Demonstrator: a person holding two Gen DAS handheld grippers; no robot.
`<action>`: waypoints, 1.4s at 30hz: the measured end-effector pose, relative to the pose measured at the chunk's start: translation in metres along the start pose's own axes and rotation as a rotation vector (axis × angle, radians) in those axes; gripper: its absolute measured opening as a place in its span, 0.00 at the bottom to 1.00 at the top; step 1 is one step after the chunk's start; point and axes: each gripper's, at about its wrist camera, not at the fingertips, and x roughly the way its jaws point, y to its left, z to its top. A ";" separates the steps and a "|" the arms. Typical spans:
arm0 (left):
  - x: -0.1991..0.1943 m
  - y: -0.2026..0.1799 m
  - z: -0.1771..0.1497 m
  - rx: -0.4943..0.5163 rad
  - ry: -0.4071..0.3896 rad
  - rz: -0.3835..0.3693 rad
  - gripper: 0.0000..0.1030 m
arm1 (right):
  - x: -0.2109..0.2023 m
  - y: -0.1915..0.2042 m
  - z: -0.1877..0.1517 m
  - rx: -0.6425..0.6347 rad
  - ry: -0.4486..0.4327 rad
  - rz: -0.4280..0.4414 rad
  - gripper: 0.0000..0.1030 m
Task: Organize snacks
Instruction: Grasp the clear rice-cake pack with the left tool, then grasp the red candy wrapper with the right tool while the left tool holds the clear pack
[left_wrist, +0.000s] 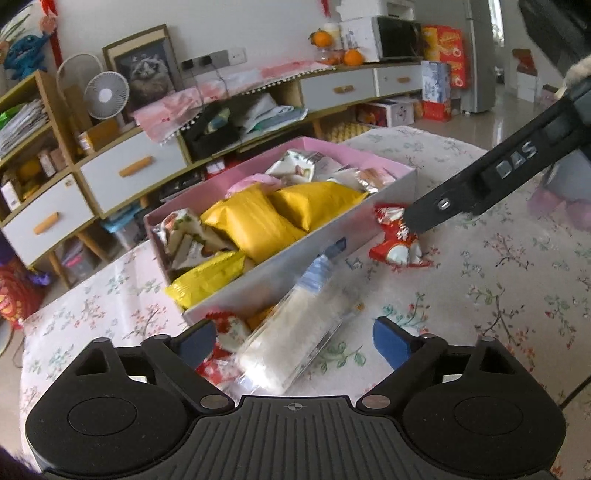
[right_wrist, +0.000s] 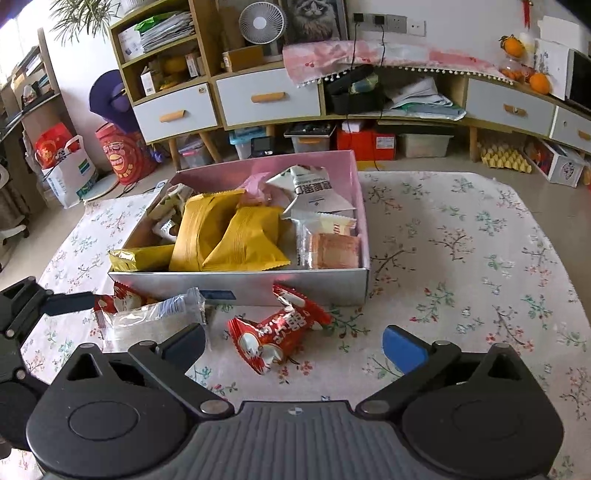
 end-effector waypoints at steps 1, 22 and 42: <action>0.001 0.000 0.001 -0.001 0.000 -0.010 0.86 | 0.003 0.000 0.001 0.001 0.000 0.005 0.83; 0.011 -0.013 -0.003 -0.038 0.184 -0.139 0.38 | 0.029 -0.003 -0.004 -0.044 0.121 0.042 0.19; -0.024 -0.044 -0.012 -0.077 0.233 -0.054 0.57 | -0.017 -0.012 -0.010 -0.195 0.129 0.081 0.53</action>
